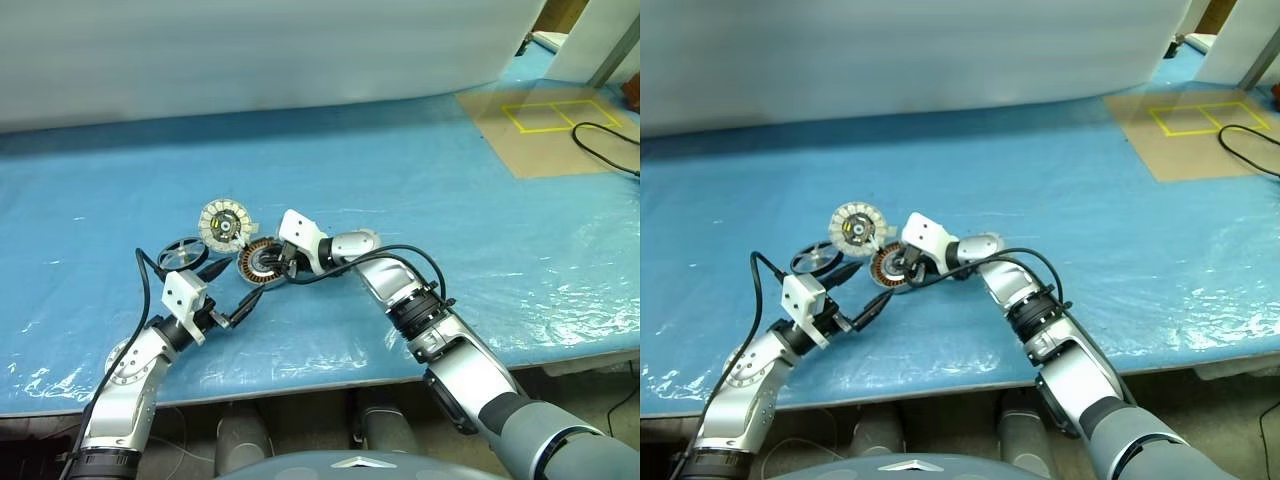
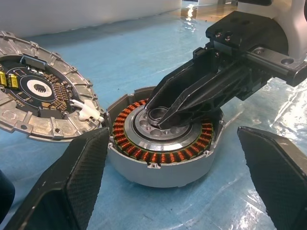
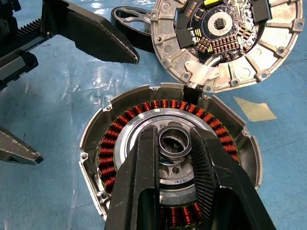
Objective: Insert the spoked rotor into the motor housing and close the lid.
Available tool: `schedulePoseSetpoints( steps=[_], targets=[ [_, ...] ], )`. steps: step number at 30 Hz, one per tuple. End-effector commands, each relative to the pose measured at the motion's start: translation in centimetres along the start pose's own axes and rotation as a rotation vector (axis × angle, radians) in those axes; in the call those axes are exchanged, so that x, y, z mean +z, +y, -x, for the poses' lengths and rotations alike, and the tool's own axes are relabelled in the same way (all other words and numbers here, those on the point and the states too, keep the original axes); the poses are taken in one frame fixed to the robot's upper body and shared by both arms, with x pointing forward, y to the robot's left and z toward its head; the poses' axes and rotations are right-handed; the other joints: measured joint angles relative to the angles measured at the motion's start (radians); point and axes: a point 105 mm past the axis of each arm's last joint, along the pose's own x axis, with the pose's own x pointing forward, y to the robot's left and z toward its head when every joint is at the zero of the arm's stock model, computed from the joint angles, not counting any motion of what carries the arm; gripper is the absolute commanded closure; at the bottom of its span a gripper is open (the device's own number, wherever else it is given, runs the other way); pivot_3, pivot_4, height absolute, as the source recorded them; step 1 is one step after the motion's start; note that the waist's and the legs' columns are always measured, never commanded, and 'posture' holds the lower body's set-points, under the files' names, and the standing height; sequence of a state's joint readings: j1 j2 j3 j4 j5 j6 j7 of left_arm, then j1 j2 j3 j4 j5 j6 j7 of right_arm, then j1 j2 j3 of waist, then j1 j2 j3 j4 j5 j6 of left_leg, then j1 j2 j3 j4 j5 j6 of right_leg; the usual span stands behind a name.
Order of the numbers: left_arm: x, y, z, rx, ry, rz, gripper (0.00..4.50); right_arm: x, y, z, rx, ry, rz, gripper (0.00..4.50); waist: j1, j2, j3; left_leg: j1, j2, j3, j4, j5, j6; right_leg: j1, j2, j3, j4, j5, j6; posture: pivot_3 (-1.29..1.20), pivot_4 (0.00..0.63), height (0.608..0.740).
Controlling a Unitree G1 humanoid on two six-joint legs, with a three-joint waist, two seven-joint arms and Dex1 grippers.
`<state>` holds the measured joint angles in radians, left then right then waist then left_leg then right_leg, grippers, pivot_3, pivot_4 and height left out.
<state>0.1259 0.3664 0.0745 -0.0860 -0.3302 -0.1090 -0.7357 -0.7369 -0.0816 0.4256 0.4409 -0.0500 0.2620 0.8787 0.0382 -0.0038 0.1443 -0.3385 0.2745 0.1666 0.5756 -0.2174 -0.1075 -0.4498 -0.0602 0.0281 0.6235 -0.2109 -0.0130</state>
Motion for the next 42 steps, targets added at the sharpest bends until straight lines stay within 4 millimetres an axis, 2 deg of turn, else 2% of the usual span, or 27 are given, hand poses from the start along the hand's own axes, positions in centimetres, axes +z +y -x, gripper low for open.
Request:
schedulePoseSetpoints(
  steps=[1, 9, 12, 15, 24, 31, 32, 42],
  targets=[
    [0.4, 0.1, 0.0, -0.006, -0.011, -0.019, 0.00, 0.5, 0.2, -0.1, 0.004, -0.014, 0.015, 3.94, 0.000, 0.000, 0.000, 0.000, 0.000, 0.000, 0.000, 0.000, 0.000, 0.000, 0.000, 0.000, 0.000, 0.000, 0.000, 0.00, 0.150, 0.740],
    [0.4, 0.1, 0.0, -0.006, -0.010, -0.018, 0.00, 0.2, 0.1, 0.1, 0.003, -0.004, 0.011, 3.94, 0.000, 0.000, 0.000, 0.000, 0.000, 0.000, 0.000, 0.000, 0.000, 0.000, 0.000, 0.000, 0.000, 0.000, 0.000, 0.00, 0.150, 0.740],
    [0.3, 0.0, -0.1, -0.008, -0.008, -0.018, 0.00, 0.3, -0.1, 0.2, -0.001, -0.011, 0.003, 2.95, 0.000, 0.000, 0.000, 0.000, 0.000, 0.000, 0.000, 0.000, 0.000, 0.000, 0.000, 0.000, 0.000, 0.000, 0.000, 0.00, 0.150, 0.740],
    [0.3, 0.0, -0.1, -0.008, -0.006, -0.018, 0.00, 1.2, -0.1, 0.2, 0.008, -0.064, -0.054, 1.99, 0.000, 0.000, 0.000, 0.000, 0.000, 0.000, 0.000, 0.000, 0.000, 0.000, 0.000, 0.000, 0.000, 0.000, 0.000, 0.00, 0.150, 0.740],
    [0.2, 0.0, -0.1, -0.014, 0.001, -0.018, 0.00, 2.7, -0.4, 0.1, -0.003, -0.145, -0.157, 1.99, 0.000, 0.000, 0.000, -0.002, 0.000, 0.000, 0.000, 0.000, 0.000, -0.002, 0.000, 0.000, 0.000, 0.000, 0.000, 0.00, 0.150, 0.740],
    [0.2, 0.1, -0.1, -0.014, 0.002, -0.021, 0.00, 1.0, 0.0, -0.2, -0.011, -0.080, -0.113, 4.32, 0.000, 0.000, 0.000, -0.003, 0.000, 0.000, 0.000, 0.000, 0.000, -0.003, 0.000, 0.000, 0.000, 0.000, 0.000, 0.00, 0.150, 0.740],
    [0.2, 0.1, -0.1, -0.014, 0.002, -0.021, 0.00, 0.9, 0.0, -0.3, -0.012, -0.077, -0.113, 4.45, 0.000, 0.000, 0.000, -0.003, 0.000, 0.000, 0.000, 0.000, 0.000, -0.003, 0.000, 0.000, 0.000, 0.000, 0.000, 0.00, 0.150, 0.740],
    [0.3, 0.2, 0.0, -0.014, 0.003, -0.024, 0.00, -1.1, -0.4, -0.4, -0.056, 0.003, -0.055, 4.45, 0.000, 0.000, 0.000, -0.002, 0.000, 0.000, 0.000, 0.000, 0.000, -0.003, 0.000, 0.000, 0.000, 0.000, 0.000, 0.00, 0.150, 0.740]
  ],
)
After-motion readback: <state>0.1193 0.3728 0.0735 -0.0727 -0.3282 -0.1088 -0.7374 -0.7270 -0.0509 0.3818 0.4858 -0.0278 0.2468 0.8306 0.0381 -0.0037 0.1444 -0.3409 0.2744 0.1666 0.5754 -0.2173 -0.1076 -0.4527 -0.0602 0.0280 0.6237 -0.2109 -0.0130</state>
